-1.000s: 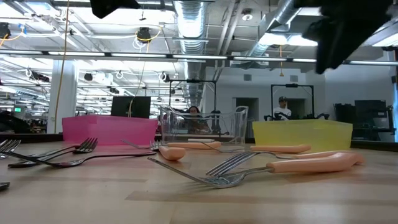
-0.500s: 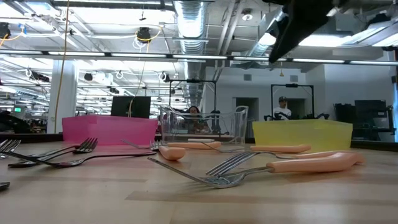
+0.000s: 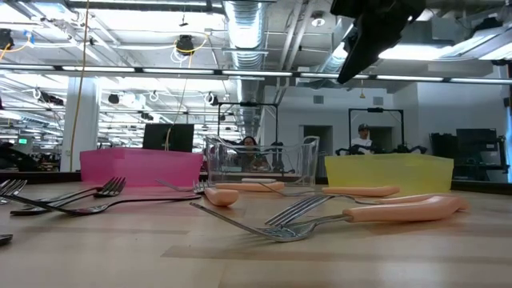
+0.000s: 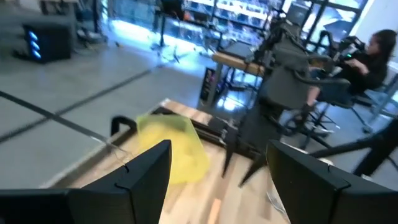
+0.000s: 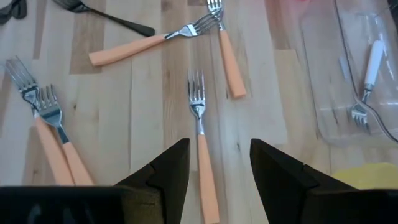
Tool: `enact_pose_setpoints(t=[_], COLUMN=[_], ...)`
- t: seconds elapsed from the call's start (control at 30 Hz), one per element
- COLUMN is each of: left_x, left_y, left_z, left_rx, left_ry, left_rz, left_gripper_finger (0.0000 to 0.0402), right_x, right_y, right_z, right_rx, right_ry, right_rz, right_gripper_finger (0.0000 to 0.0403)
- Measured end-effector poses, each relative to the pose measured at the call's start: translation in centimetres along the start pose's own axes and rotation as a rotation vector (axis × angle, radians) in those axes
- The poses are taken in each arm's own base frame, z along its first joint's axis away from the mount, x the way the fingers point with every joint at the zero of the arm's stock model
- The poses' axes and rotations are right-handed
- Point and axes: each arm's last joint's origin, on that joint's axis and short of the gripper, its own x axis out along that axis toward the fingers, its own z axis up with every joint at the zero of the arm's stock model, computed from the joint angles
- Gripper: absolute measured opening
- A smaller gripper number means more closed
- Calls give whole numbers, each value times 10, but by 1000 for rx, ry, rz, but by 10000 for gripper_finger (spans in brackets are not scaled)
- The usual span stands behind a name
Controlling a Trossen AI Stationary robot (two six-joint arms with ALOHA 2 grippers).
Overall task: Sort silverware by color (type)
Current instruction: Put the orange fork into the yellow bin
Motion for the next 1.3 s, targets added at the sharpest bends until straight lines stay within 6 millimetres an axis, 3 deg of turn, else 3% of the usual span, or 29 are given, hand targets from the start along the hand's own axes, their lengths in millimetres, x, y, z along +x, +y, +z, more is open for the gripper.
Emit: enact_pose_setpoints(t=[0.47, 0.63, 0.83, 1.0, 1.17, 1.3], left_x=[3, -9, -33, -45, -46, -44], left_y=[9, 12, 23, 31, 35, 37], left_z=[-3, -1, -6, -14, -28, -39], left_rx=[-18, -32, 60, 64, 36, 35], left_ry=[78, 101, 169, 177, 222, 258], left_rz=[-33, -84, -22, -6, -29, -29], left_gripper_finger=[247, 247, 247, 247, 247, 247], right_x=[6, 6, 6, 25, 53, 64], right_y=[-8, -8, -7, -5, 0, 1], right_z=[8, 15, 23, 24, 25, 24], right_rx=[12, 24, 35, 30, 47, 49], right_ry=[-57, -129, -207, -177, -139, -114], right_rz=[-2, -4, -8, -20, -15, -15], right_gripper_finger=[192, 192, 192, 200, 241, 268])
